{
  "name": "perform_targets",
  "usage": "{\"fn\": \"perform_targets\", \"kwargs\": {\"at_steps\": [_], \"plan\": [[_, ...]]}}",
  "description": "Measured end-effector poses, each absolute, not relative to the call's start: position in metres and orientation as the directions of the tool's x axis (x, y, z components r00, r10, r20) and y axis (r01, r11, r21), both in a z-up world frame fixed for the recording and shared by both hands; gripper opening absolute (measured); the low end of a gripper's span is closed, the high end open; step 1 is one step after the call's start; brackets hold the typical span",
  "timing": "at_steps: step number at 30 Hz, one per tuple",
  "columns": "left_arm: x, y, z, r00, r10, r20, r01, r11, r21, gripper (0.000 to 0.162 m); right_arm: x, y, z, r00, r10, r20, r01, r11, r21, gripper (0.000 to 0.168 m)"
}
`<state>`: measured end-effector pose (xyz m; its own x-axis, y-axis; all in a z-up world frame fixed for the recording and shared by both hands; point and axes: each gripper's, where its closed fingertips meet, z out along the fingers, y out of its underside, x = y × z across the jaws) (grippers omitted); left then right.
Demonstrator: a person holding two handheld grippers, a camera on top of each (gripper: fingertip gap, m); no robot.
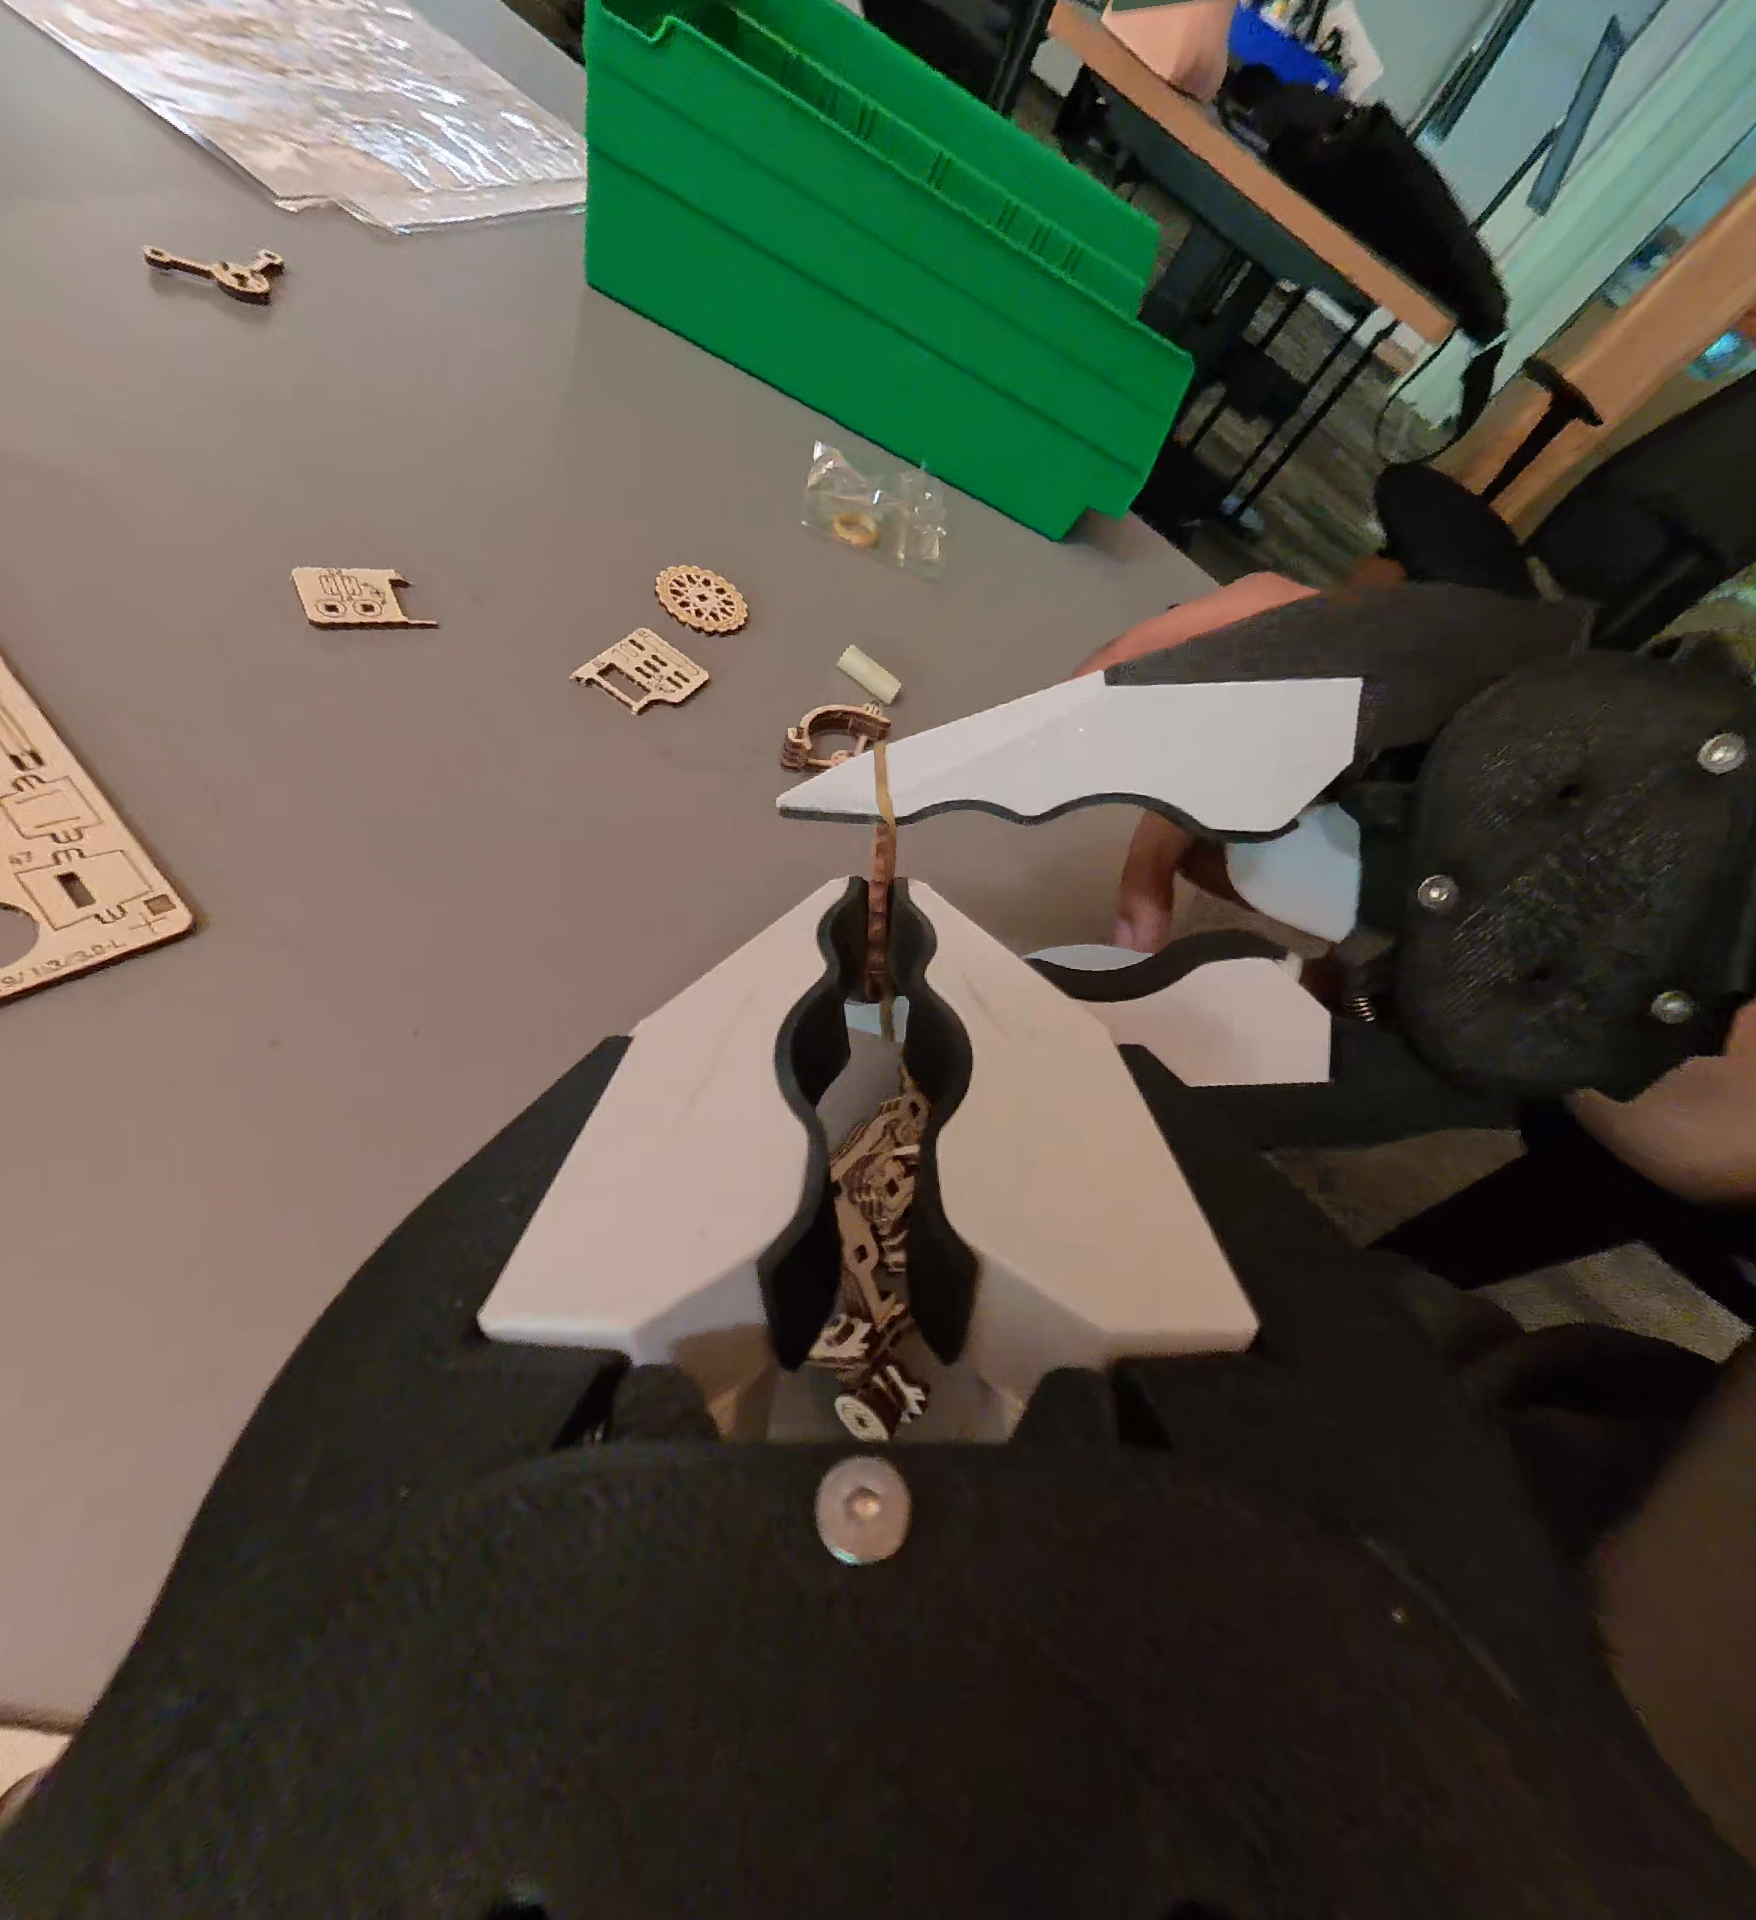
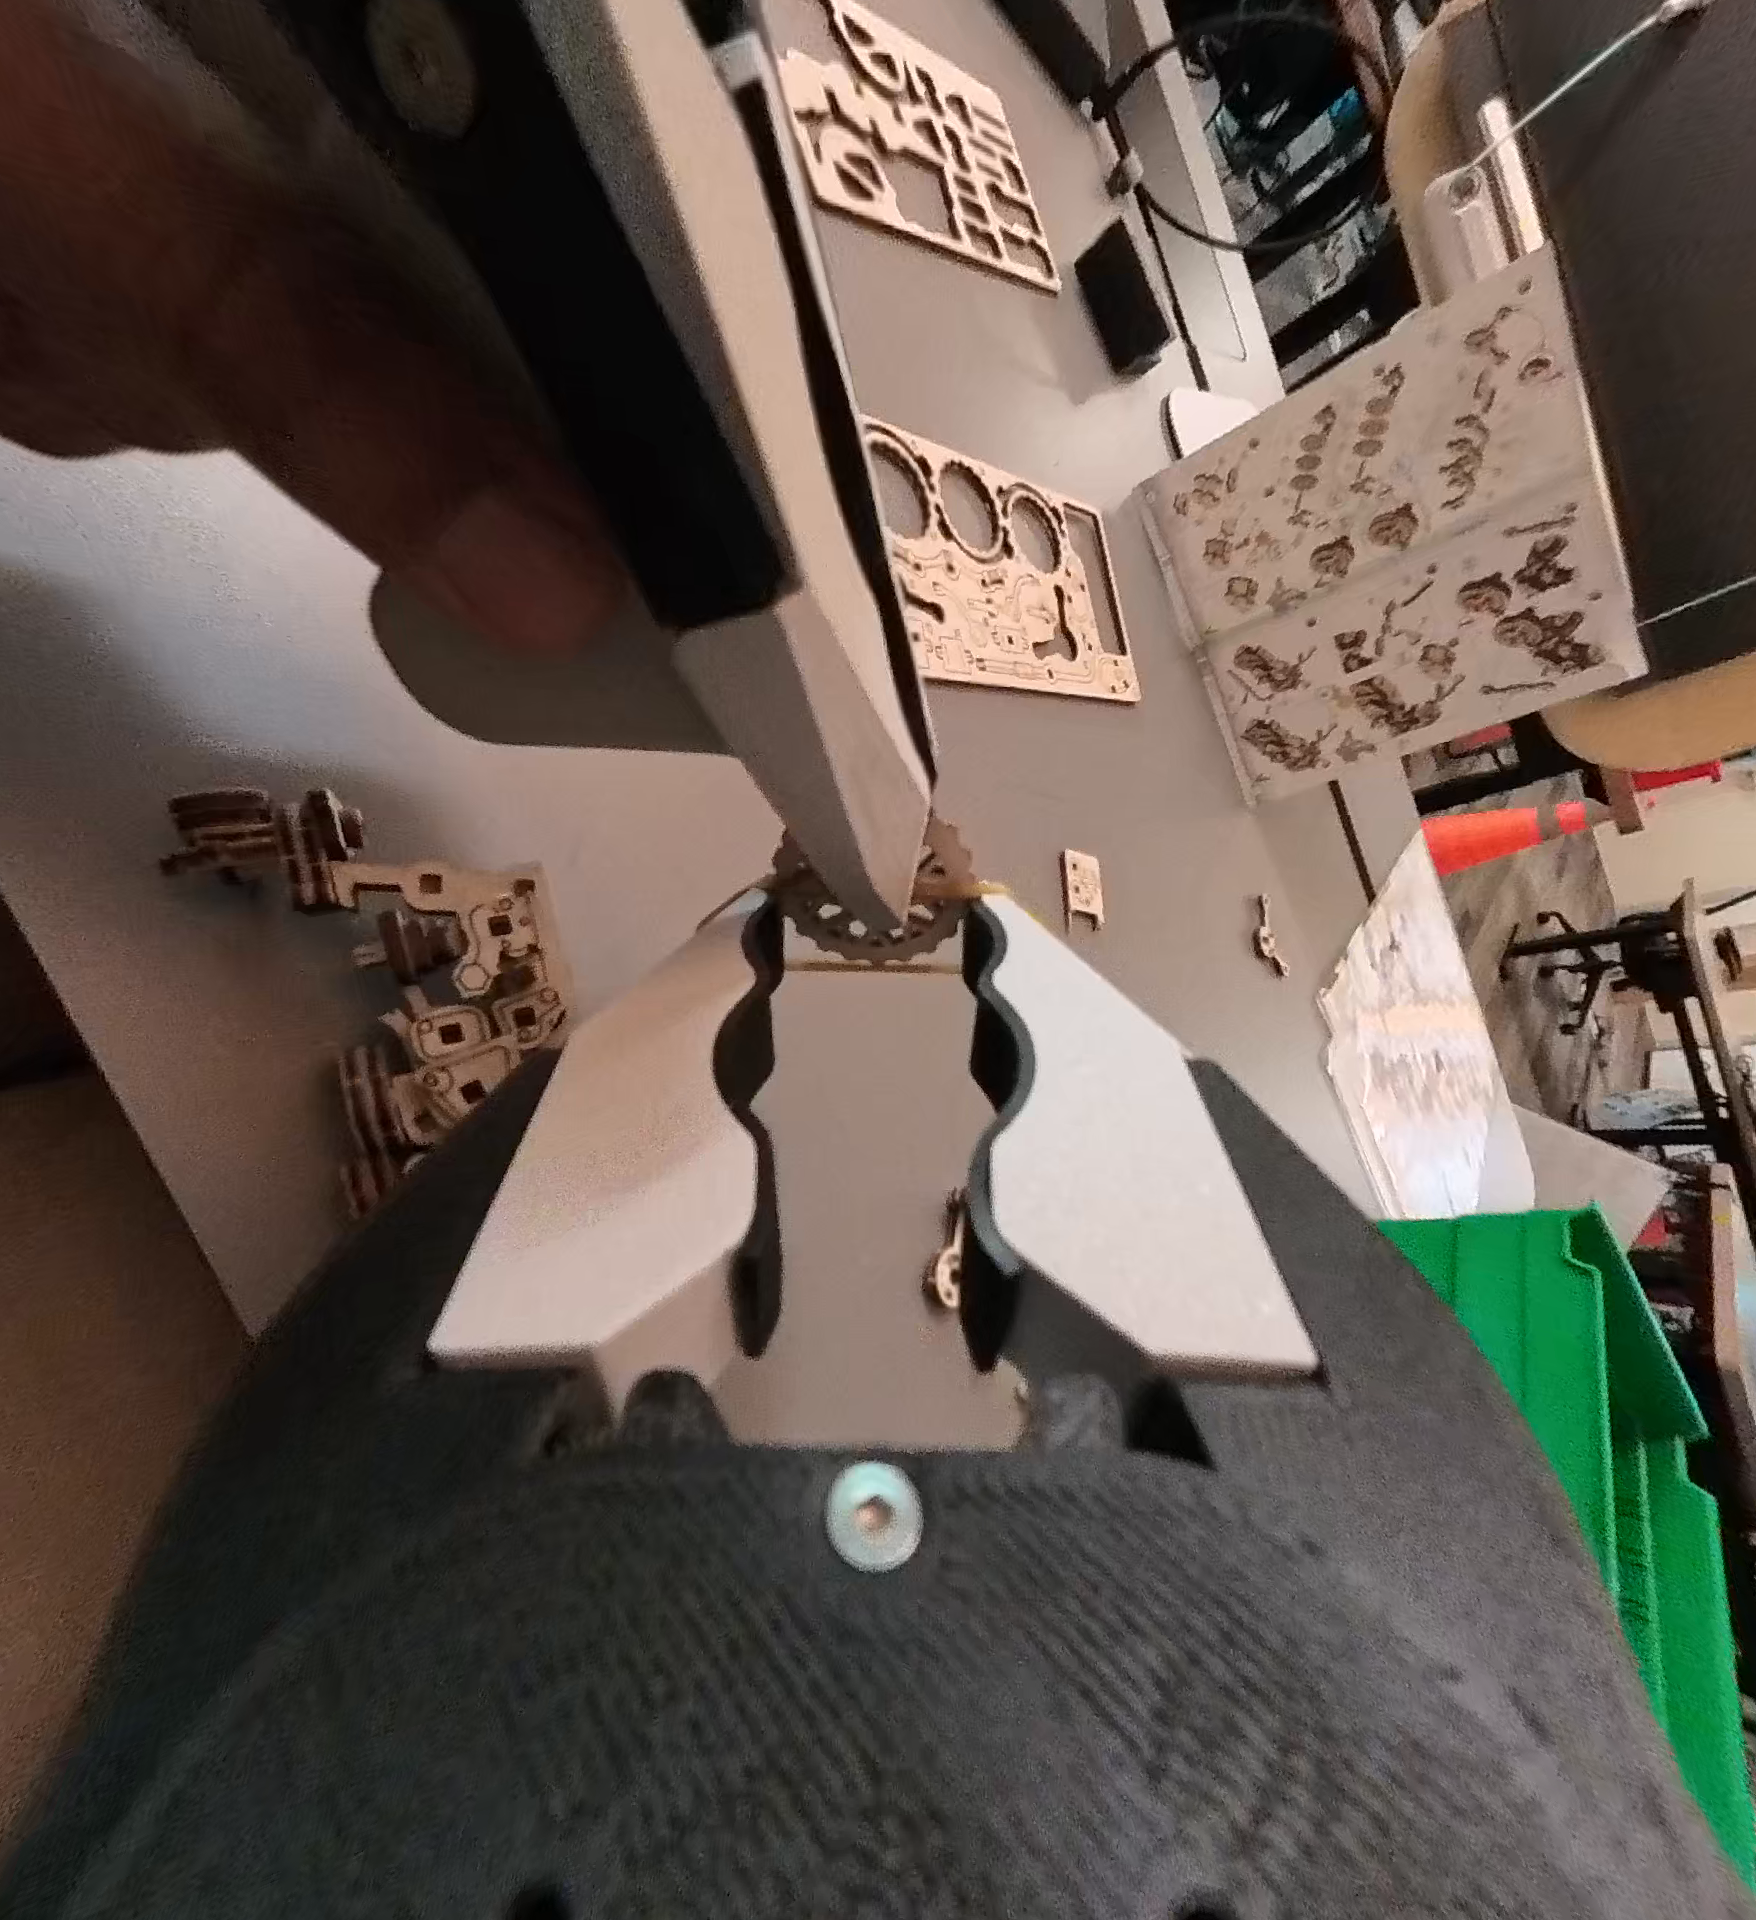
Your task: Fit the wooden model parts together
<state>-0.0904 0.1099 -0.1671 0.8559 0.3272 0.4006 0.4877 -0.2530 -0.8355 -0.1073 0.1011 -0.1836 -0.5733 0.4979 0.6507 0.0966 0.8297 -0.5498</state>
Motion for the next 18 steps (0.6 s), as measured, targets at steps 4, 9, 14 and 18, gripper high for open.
{"fn": "perform_targets", "kwargs": {"at_steps": [4, 9, 14, 18], "plan": [[-0.088, 0.11, -0.166, 0.842, 0.308, 0.442, 0.519, -0.241, -0.82, 0.0, -0.105, 0.101, -0.182, -0.578, 0.477, 0.663, 0.091, 0.844, -0.528, 0.034], [-0.077, 0.11, -0.165, 0.824, 0.234, 0.517, 0.566, -0.274, -0.778, 0.0, -0.092, 0.099, -0.181, -0.672, 0.467, 0.575, 0.07, 0.813, -0.578, 0.033], [-0.065, 0.112, -0.147, 0.719, 0.07, 0.691, 0.688, -0.208, -0.695, 0.0, -0.08, 0.097, -0.165, -0.739, 0.468, 0.485, 0.022, 0.737, -0.676, 0.033], [-0.063, 0.117, -0.15, 0.699, 0.063, 0.712, 0.707, -0.205, -0.677, 0.0, -0.077, 0.102, -0.17, -0.761, 0.469, 0.448, 0.071, 0.747, -0.661, 0.034]]}}
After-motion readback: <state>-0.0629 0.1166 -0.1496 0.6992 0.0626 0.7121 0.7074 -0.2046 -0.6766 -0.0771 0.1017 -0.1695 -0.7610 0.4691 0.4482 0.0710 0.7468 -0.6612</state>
